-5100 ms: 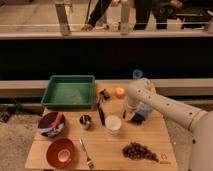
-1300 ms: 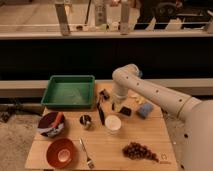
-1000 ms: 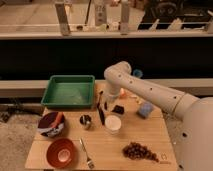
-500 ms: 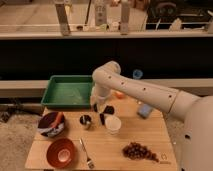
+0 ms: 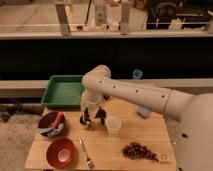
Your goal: Place eraser in metal cup
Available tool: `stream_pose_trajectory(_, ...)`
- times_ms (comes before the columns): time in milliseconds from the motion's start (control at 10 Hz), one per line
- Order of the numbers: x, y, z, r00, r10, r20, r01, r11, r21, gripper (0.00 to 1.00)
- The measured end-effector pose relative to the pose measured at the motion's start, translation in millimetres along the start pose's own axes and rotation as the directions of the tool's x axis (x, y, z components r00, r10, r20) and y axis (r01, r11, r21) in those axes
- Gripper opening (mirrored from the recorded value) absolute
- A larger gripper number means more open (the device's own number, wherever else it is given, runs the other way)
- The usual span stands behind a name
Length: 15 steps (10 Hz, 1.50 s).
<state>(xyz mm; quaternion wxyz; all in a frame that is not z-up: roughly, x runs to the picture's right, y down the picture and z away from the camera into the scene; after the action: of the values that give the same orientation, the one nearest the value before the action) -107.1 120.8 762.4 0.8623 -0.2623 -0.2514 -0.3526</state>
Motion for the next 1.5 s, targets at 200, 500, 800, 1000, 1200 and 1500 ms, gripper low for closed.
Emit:
stream_pose_trajectory(200,-14.6,-5.7,9.3,0.999,-0.04,-0.003,0.04,0.999,-0.003,0.0)
stream_pose_trajectory(500,-26.9,-8.5,20.9,0.997,-0.071,-0.021,0.071,0.997,-0.01,0.0)
stream_pose_trajectory(800,-29.7,-11.6,24.3,0.996,-0.081,-0.047,0.081,0.997,-0.003,0.0)
stream_pose_trajectory(1000,-30.8,-13.5,26.7,0.995,-0.085,-0.052,0.085,0.996,-0.004,0.04)
stream_pose_trajectory(1200,-31.6,-14.8,30.1,0.996,-0.083,-0.044,0.083,0.996,-0.018,0.23)
stream_pose_trajectory(1500,-30.4,-16.0,34.6,0.998,-0.07,-0.009,0.069,0.997,-0.04,0.55)
